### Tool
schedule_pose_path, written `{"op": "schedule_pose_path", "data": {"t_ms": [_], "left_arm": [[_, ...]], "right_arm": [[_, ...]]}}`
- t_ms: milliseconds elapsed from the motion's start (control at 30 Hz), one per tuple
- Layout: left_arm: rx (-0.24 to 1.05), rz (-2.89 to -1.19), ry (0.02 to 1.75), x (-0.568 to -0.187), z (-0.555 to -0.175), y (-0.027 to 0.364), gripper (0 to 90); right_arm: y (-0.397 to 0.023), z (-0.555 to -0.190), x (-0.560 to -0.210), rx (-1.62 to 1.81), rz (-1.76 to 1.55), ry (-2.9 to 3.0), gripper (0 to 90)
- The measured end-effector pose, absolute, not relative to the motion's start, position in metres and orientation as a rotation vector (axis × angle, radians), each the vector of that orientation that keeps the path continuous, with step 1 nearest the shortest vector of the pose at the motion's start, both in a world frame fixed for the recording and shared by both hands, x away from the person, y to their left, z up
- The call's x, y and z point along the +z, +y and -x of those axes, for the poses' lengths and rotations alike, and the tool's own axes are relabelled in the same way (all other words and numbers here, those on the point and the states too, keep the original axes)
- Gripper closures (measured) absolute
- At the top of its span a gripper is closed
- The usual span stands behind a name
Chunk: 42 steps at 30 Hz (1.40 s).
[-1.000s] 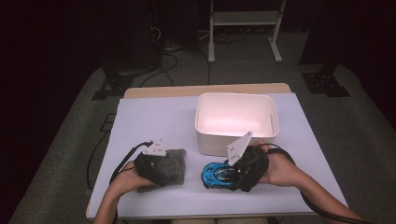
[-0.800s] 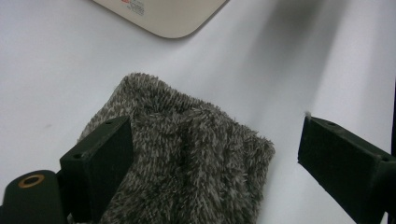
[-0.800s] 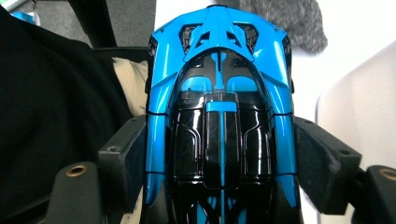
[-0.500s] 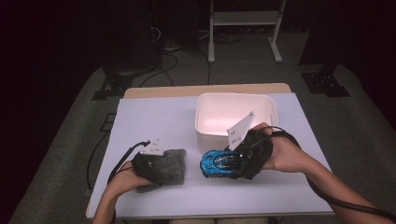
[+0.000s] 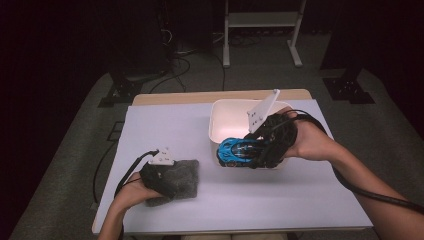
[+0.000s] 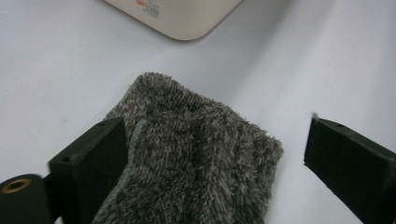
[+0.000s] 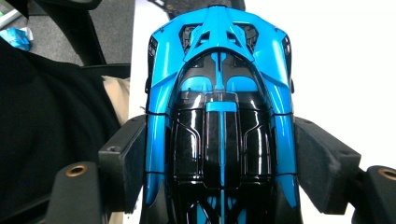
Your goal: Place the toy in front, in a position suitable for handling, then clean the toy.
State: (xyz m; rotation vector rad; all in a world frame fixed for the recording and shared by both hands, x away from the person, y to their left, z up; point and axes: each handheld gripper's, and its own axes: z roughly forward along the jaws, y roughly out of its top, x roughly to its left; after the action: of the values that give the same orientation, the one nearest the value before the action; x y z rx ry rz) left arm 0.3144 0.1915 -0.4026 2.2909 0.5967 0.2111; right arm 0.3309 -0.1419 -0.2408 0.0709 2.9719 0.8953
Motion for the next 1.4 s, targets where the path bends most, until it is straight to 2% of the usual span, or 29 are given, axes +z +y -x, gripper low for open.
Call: {"op": "schedule_pose_path", "data": {"t_ms": [667, 1400], "left_arm": [[0.229, -2.267, 0.574, -0.396, -0.312, 0.195, 5.1], [0.245, -2.274, 0.593, -0.395, -0.31, 0.203, 5.1]], "right_arm": [[-0.144, -0.364, -0.215, 0.874, -0.076, 2.954, 25.2], [-0.142, -0.402, -0.22, 0.861, -0.111, 2.972, 25.2]]}}
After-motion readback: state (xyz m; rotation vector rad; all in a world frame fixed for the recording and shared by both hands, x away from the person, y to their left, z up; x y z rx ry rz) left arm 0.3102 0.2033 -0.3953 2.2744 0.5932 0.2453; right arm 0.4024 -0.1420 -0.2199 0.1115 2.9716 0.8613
